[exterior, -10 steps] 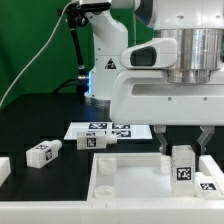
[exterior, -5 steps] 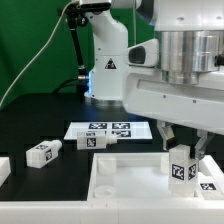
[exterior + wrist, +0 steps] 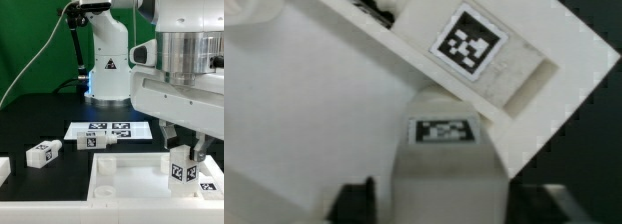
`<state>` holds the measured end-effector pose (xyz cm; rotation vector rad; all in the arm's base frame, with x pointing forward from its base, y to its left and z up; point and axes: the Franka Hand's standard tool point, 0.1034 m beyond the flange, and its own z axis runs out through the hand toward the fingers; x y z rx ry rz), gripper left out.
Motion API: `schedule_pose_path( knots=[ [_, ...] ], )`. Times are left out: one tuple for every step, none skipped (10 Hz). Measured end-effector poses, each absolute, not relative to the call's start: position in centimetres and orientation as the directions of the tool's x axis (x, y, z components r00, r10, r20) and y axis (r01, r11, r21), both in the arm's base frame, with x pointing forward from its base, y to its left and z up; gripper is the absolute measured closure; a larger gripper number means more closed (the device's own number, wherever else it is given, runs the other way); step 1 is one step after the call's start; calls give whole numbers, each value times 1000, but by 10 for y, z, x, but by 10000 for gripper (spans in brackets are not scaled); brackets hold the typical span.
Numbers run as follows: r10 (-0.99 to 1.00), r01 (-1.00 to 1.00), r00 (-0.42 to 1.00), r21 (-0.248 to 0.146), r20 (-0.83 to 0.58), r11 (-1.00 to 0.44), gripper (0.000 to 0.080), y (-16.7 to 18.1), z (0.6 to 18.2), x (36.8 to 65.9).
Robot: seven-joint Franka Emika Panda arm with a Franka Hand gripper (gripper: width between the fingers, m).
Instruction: Assemble one leg
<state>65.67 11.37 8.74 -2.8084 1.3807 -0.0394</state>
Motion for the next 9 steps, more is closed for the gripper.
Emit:
schedule_pose_path(
  knots=[
    [-737, -737, 675, -19, 22, -675, 296, 112, 87, 657],
    [-650, -650, 759, -16, 25, -760, 180, 112, 87, 657],
    [-513, -513, 858, -8, 40, -859, 180, 114, 87, 658],
    [-381, -381, 924, -4, 41, -925, 156, 115, 88, 658],
    [-295, -295, 955, -2, 42, -956, 151, 116, 88, 658],
    [-253, -253, 967, 1, 41, -967, 151, 115, 87, 658],
    [-195, -195, 980, 4, 41, -981, 151, 114, 87, 658],
    [-114, -115, 993, 8, 40, -993, 151, 114, 87, 658],
    [-43, -44, 998, 16, 41, -999, 151, 113, 87, 658]
  ],
)
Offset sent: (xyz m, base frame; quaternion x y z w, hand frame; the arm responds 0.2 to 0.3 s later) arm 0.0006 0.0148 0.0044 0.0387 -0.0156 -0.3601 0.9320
